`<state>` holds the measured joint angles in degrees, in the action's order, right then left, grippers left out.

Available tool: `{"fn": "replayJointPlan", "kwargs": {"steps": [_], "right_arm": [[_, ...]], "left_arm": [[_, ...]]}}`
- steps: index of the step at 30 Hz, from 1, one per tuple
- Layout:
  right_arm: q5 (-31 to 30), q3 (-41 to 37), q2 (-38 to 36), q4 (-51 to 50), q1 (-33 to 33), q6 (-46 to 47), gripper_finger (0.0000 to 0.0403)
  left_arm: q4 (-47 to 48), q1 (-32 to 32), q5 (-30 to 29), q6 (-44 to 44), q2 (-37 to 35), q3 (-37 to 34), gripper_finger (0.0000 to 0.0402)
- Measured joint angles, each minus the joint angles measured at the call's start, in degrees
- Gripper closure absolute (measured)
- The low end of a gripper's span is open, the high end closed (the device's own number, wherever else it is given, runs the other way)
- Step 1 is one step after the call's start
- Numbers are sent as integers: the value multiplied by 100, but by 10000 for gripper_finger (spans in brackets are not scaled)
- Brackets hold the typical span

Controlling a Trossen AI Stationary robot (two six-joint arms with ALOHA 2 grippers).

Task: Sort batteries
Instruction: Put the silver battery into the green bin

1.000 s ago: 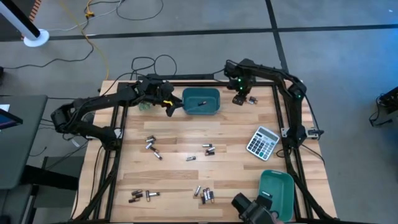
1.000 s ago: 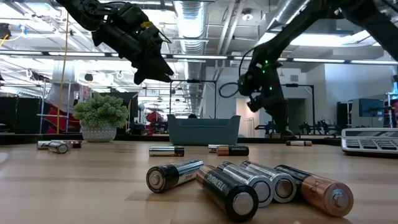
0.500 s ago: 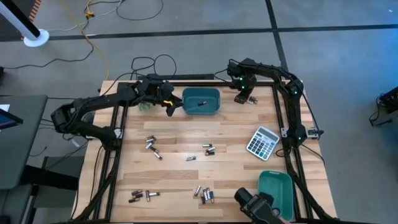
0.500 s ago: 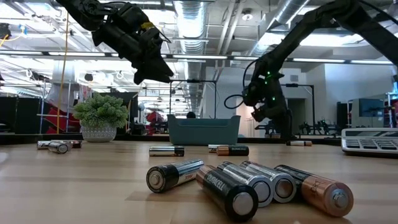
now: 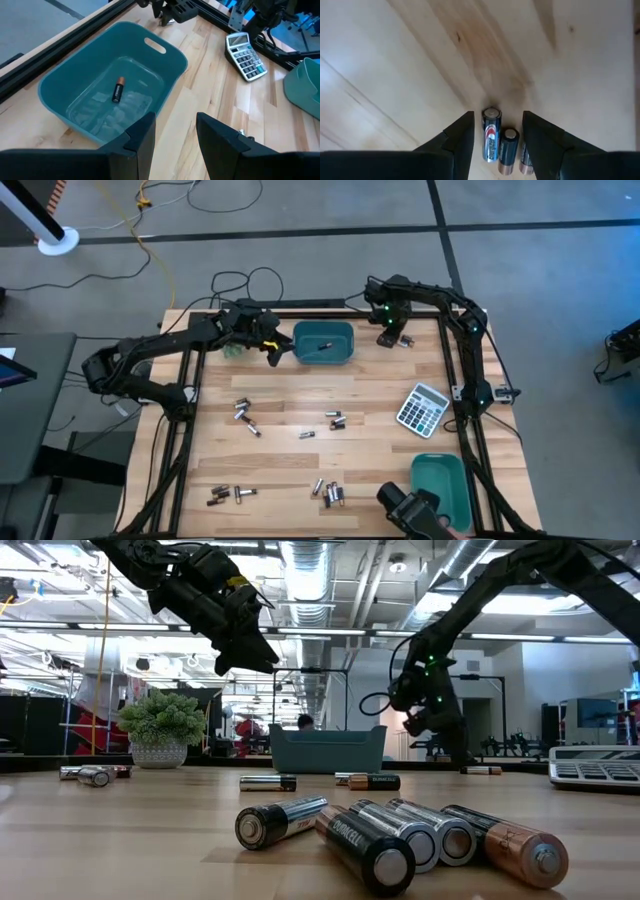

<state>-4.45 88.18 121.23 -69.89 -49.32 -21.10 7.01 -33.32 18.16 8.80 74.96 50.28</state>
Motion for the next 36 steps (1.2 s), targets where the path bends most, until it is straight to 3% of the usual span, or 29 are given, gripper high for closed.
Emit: {"fn": "replayJointPlan", "kwargs": {"steps": [19,30,36], "right_arm": [[-9,-295,-4,-43,-7,350,224],[-67,-432,-29,121,-6,317,300],[-155,-331,-15,130,66,315,321]], "left_arm": [[1,2,3,2,0,2,263],[4,2,6,-56,0,2,263],[4,2,8,-59,0,2,263]]}}
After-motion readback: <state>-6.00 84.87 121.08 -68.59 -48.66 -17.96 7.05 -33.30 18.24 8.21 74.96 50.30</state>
